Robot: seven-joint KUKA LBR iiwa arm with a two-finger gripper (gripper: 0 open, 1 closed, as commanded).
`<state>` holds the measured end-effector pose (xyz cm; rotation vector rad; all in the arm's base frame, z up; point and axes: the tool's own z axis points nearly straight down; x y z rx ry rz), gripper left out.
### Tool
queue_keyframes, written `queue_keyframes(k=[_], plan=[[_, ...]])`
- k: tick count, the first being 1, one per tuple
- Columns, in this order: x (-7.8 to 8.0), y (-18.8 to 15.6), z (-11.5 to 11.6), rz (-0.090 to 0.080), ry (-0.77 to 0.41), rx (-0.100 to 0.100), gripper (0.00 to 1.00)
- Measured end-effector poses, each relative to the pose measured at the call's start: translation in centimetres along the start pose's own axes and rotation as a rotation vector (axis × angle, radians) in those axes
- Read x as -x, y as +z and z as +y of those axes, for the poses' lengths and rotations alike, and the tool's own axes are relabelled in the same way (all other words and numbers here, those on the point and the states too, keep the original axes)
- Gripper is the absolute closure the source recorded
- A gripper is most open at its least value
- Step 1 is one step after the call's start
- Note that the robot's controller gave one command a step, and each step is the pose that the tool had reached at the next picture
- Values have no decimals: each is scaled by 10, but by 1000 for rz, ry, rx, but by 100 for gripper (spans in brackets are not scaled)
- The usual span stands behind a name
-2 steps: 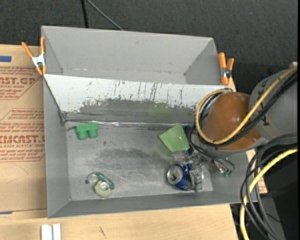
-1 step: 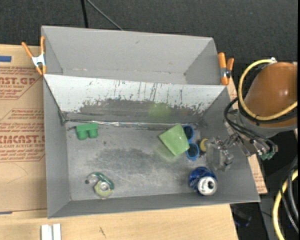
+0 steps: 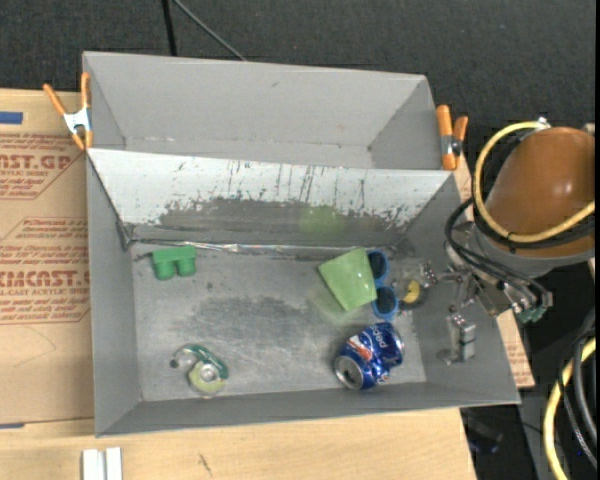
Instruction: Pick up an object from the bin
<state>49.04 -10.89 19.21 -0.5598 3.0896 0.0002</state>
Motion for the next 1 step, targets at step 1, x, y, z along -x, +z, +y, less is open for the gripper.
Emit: queue_keyframes(k=[1], plan=[[9, 123, 40, -6, -364, -1, 0]])
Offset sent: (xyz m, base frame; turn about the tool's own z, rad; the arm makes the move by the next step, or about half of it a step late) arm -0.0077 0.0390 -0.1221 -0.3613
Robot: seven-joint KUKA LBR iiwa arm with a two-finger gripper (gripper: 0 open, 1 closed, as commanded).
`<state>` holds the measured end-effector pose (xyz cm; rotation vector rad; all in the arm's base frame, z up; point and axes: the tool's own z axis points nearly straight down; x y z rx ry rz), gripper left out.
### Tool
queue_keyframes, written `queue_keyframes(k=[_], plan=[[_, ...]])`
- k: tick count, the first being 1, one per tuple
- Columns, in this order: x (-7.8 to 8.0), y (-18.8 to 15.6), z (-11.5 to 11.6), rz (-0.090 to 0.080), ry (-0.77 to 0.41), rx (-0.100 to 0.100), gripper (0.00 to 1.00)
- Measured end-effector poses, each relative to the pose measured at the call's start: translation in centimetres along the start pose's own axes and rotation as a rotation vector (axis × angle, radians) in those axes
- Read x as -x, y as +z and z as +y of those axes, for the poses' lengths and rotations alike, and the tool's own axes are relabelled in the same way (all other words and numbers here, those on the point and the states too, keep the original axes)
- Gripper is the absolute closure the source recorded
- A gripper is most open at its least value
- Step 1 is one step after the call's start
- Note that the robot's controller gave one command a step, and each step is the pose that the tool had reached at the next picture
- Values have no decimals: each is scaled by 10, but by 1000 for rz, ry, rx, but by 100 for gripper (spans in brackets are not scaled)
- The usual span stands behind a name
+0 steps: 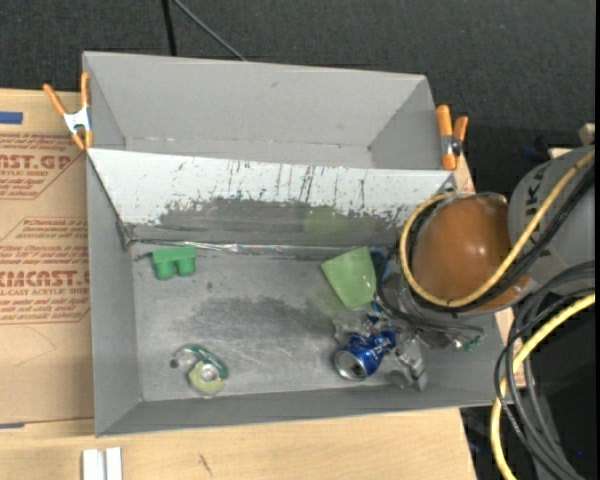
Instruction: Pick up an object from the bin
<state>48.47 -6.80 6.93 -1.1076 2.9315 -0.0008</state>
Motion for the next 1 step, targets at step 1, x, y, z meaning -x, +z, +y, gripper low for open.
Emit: queue_keyframes(k=[1], plan=[[0, -3, -1, 1, 3, 0, 100]])
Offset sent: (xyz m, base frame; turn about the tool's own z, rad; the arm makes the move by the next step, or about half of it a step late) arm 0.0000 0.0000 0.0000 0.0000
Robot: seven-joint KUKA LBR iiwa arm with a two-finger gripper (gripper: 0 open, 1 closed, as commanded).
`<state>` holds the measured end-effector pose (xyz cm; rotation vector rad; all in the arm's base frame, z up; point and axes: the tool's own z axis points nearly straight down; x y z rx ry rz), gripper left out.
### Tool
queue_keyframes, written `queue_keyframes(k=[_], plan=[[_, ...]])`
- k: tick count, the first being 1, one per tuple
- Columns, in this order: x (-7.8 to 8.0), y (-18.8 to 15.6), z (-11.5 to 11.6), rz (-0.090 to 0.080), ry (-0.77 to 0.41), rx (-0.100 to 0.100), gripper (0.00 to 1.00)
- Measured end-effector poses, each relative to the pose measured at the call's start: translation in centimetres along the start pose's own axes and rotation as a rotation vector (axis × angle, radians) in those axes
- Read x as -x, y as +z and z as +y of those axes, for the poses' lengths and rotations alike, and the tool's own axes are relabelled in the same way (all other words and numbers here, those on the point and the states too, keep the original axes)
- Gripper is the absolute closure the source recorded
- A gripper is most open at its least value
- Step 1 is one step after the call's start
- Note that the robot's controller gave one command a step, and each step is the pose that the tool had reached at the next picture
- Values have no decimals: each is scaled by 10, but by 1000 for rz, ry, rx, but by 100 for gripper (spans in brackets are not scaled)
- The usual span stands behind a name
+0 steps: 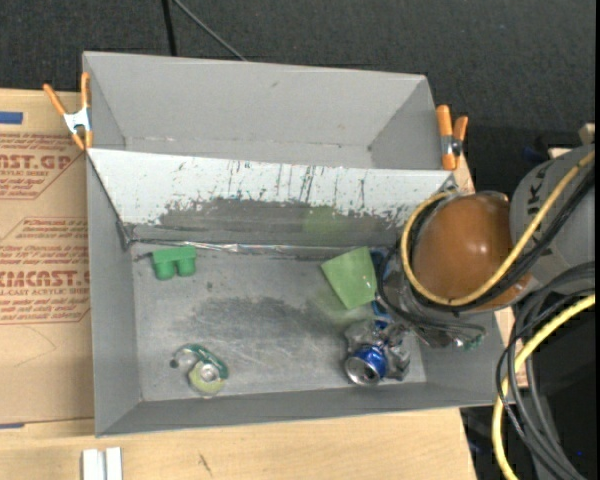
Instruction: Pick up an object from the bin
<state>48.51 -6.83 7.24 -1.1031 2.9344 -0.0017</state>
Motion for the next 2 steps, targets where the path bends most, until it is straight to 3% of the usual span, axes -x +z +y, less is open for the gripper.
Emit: queue_keyframes(k=[1, 2], plan=[[-8, -90, -25, 0, 41, -4, 100], [5, -212, 3, -2, 125, -4, 100]])
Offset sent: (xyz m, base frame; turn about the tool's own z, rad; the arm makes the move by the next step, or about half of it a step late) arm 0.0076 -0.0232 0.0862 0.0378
